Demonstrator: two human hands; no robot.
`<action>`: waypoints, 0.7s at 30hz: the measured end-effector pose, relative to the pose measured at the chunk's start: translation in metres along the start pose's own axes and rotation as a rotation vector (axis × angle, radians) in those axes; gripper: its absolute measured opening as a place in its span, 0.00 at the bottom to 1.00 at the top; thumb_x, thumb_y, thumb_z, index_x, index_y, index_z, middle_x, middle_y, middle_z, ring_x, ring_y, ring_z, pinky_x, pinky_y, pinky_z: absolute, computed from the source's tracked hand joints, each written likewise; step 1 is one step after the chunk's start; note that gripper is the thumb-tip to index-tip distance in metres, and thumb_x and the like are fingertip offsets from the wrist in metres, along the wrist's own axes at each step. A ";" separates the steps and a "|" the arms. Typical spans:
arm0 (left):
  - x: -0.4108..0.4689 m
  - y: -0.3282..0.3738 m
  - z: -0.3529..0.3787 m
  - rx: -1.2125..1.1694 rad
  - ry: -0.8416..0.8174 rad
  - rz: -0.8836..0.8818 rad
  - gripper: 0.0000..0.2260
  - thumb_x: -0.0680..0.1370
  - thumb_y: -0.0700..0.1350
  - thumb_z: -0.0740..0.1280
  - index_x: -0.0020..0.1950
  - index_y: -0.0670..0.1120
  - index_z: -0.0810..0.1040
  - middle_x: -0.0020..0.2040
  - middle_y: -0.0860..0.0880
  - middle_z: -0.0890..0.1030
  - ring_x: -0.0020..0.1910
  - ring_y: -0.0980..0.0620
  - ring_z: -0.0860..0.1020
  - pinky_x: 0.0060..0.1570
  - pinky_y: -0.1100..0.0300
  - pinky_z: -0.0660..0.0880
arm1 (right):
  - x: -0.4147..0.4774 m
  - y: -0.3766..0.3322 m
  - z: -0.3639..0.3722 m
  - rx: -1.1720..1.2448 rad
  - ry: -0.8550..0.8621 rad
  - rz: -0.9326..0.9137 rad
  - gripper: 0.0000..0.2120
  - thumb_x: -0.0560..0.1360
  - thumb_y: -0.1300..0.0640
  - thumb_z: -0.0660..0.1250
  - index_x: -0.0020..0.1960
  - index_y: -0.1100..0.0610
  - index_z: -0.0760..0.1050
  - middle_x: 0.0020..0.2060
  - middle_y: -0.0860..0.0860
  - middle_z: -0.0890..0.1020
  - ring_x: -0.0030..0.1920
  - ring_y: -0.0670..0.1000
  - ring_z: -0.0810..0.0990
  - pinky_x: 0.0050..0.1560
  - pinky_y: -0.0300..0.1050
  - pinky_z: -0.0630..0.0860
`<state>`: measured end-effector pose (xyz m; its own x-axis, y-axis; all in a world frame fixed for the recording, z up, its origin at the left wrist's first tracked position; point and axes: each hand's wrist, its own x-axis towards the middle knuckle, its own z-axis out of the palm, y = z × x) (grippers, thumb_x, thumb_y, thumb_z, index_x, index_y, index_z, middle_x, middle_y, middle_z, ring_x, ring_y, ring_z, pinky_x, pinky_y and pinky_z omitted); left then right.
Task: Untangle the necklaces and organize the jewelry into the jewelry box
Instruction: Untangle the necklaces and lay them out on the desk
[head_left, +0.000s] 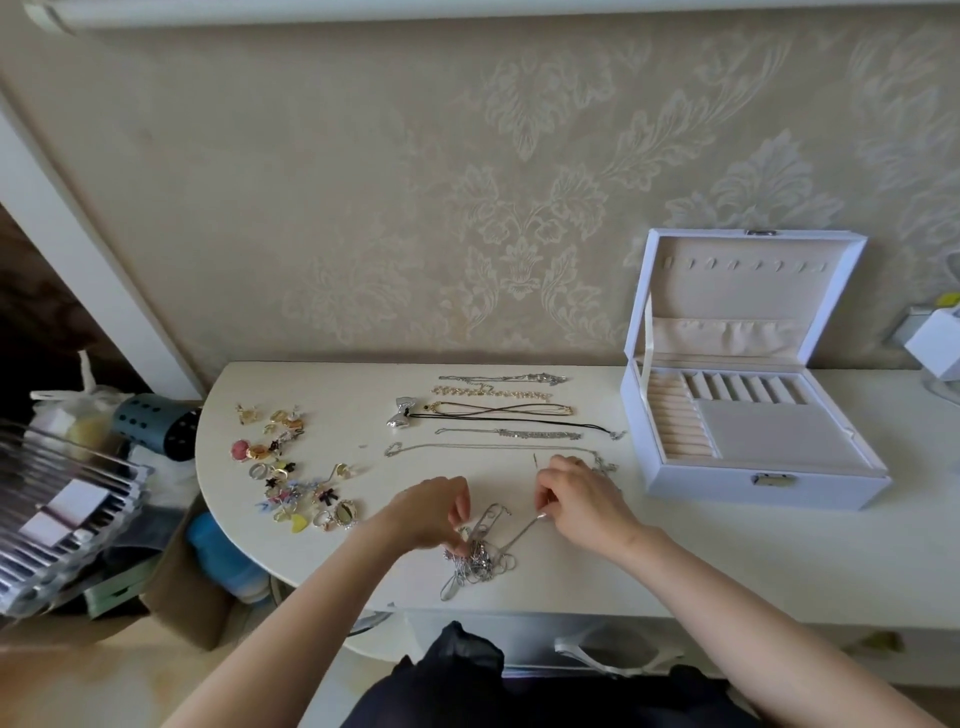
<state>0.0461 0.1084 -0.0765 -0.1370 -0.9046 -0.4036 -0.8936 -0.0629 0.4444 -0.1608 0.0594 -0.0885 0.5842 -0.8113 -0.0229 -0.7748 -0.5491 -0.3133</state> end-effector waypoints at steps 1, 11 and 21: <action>0.001 -0.001 0.002 0.000 0.025 -0.001 0.16 0.69 0.44 0.76 0.49 0.47 0.72 0.46 0.52 0.76 0.46 0.53 0.74 0.52 0.56 0.73 | -0.001 -0.002 -0.001 -0.023 0.011 -0.014 0.06 0.74 0.62 0.64 0.47 0.53 0.77 0.44 0.45 0.69 0.52 0.50 0.72 0.43 0.42 0.65; 0.006 -0.009 0.016 -0.046 0.285 -0.070 0.04 0.73 0.42 0.70 0.46 0.46 0.77 0.47 0.49 0.80 0.49 0.48 0.77 0.48 0.57 0.72 | -0.005 -0.036 0.014 0.159 -0.139 -0.185 0.09 0.69 0.50 0.72 0.48 0.49 0.77 0.43 0.43 0.71 0.44 0.43 0.69 0.42 0.39 0.63; -0.019 -0.012 0.015 -0.039 0.132 0.092 0.10 0.68 0.47 0.75 0.43 0.51 0.75 0.43 0.55 0.75 0.41 0.58 0.74 0.47 0.58 0.73 | -0.005 -0.028 0.013 0.485 -0.133 -0.026 0.05 0.69 0.60 0.70 0.37 0.52 0.76 0.38 0.43 0.75 0.38 0.43 0.73 0.42 0.35 0.69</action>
<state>0.0527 0.1330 -0.0863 -0.1577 -0.9546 -0.2526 -0.8624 0.0085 0.5062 -0.1387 0.0812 -0.0920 0.6523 -0.7484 -0.1200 -0.5761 -0.3866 -0.7201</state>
